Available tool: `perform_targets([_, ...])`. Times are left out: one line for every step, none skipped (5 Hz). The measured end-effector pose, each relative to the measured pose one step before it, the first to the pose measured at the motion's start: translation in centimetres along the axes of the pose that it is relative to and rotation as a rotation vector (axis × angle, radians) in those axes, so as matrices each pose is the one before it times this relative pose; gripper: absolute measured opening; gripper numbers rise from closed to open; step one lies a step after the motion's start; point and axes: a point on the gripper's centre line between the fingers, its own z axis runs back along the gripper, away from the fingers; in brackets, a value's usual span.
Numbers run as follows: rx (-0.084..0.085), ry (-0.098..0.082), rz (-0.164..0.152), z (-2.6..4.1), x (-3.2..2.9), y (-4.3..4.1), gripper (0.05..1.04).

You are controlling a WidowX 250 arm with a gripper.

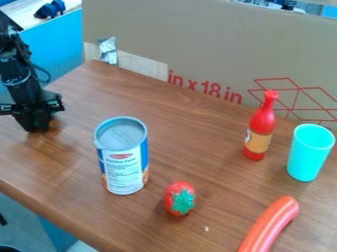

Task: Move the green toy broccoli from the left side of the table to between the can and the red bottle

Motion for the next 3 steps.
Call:
perform_targets([0.0002,0.0139,-0.0552,0.187,-0.295,-0.767,0.326])
perform_targets([-0.0398,0.0328,-0.1172,0.773,0.469,-2.043,0.326])
perform_targets([0.0341,0.0343,-0.1252,1.547,1.034,-3.488,0.326])
